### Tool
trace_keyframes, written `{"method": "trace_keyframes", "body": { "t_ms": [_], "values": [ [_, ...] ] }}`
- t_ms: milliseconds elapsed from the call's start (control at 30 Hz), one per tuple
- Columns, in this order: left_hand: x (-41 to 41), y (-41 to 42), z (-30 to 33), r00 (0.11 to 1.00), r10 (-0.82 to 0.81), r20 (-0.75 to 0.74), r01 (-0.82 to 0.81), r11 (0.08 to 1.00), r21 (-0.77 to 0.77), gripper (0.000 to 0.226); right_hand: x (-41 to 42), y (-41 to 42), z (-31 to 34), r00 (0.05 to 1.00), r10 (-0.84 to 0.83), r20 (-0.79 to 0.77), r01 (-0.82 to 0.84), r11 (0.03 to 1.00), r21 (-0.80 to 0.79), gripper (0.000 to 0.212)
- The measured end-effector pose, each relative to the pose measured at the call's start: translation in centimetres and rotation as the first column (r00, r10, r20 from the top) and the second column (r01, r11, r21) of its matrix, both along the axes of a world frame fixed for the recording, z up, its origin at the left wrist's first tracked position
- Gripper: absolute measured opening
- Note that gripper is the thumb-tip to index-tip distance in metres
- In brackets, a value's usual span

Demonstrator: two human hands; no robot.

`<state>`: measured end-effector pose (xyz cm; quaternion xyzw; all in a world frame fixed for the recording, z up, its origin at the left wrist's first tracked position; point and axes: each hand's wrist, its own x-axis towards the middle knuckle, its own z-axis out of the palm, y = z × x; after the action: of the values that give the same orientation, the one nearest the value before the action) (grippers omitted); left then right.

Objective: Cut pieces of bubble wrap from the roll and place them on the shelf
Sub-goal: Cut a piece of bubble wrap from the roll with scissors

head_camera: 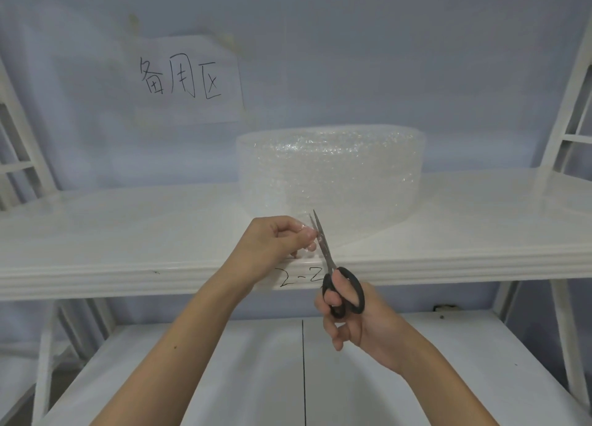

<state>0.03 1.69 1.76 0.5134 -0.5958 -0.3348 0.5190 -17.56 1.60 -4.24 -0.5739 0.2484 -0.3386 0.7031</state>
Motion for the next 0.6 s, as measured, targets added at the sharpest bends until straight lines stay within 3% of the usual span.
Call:
{"method": "trace_keyframes", "body": {
  "t_ms": [600],
  "values": [
    [0.79, 0.41, 0.2, 0.991, -0.112, 0.071, 0.111, 0.994, 0.026, 0.01, -0.18, -0.62, 0.52, 0.998, 0.014, -0.063, -0.019, 0.996, -0.083, 0.047]
  ]
}}
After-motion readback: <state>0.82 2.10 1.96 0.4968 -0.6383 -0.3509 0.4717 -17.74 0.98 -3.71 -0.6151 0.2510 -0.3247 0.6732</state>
